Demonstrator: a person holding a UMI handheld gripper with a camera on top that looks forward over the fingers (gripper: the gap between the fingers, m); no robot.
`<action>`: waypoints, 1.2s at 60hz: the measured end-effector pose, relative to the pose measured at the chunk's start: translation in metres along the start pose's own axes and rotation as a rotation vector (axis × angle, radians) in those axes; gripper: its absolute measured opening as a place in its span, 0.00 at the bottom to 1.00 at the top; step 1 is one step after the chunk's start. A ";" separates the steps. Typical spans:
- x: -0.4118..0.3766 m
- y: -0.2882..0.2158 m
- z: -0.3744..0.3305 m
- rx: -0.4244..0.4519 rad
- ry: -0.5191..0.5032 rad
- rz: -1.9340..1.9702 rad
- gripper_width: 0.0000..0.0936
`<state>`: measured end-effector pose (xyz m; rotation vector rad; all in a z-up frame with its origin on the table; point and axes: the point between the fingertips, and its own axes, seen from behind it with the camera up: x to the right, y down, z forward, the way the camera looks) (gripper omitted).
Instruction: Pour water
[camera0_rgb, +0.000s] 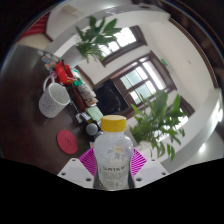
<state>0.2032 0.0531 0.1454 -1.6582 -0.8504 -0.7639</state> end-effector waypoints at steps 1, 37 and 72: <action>-0.001 -0.007 0.004 0.003 -0.003 -0.029 0.42; -0.068 -0.132 0.077 0.121 0.136 -1.131 0.42; -0.042 -0.101 0.067 0.076 -0.083 -0.111 0.42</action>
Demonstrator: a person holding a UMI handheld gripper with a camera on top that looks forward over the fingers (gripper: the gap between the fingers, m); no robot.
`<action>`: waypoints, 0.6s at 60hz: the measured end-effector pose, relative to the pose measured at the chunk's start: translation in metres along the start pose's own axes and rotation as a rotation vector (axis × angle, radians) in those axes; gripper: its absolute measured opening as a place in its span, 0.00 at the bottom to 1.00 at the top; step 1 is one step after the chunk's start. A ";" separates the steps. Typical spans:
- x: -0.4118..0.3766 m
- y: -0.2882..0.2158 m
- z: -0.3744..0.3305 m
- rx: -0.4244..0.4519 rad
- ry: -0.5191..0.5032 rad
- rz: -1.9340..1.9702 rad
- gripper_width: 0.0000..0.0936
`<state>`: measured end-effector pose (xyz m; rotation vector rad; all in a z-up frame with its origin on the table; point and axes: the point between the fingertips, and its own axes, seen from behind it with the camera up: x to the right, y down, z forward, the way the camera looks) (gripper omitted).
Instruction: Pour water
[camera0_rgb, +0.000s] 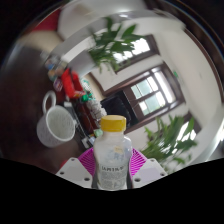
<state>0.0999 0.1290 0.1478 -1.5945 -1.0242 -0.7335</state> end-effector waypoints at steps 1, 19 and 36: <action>-0.001 0.001 -0.001 0.006 -0.015 0.064 0.42; -0.028 0.031 0.008 0.069 -0.198 0.922 0.42; -0.055 0.044 0.022 0.152 -0.197 1.011 0.44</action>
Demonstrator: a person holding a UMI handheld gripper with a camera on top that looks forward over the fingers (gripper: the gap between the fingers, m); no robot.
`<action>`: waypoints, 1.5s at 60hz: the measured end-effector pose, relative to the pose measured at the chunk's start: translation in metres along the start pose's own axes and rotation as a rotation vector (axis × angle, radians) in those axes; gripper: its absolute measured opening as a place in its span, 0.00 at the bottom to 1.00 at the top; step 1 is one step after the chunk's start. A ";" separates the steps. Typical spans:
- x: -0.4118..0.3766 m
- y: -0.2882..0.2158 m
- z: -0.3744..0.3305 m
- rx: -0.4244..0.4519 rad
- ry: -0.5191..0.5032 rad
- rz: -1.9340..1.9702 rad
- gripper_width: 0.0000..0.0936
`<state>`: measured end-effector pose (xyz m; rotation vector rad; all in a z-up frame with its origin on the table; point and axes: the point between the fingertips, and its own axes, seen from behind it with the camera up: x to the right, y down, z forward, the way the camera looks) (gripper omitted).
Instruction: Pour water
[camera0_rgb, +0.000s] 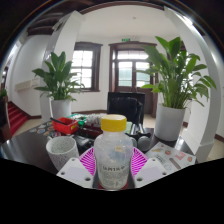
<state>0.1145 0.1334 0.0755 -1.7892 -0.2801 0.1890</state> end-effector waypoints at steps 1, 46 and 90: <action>0.001 0.000 0.000 0.005 0.002 0.008 0.44; -0.015 0.035 -0.136 -0.140 0.175 0.227 0.86; -0.086 -0.033 -0.276 -0.029 0.281 0.121 0.87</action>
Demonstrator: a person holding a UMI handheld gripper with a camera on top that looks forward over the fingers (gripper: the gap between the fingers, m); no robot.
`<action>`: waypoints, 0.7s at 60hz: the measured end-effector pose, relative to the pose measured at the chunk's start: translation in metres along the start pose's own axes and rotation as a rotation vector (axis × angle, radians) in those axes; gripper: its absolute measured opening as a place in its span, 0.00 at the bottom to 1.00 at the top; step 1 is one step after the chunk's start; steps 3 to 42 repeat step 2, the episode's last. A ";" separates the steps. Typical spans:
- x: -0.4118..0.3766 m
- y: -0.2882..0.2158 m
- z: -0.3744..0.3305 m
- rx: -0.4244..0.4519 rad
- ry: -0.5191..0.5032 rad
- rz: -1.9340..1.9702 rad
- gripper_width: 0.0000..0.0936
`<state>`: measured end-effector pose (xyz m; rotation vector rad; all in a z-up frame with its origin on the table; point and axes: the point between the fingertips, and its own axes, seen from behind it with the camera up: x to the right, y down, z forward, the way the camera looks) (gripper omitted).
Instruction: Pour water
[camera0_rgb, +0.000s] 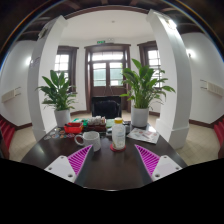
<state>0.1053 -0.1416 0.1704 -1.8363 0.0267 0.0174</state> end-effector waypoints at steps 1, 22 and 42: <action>-0.001 -0.001 -0.001 0.003 -0.001 0.003 0.87; -0.001 -0.002 -0.002 0.005 -0.001 0.005 0.87; -0.001 -0.002 -0.002 0.005 -0.001 0.005 0.87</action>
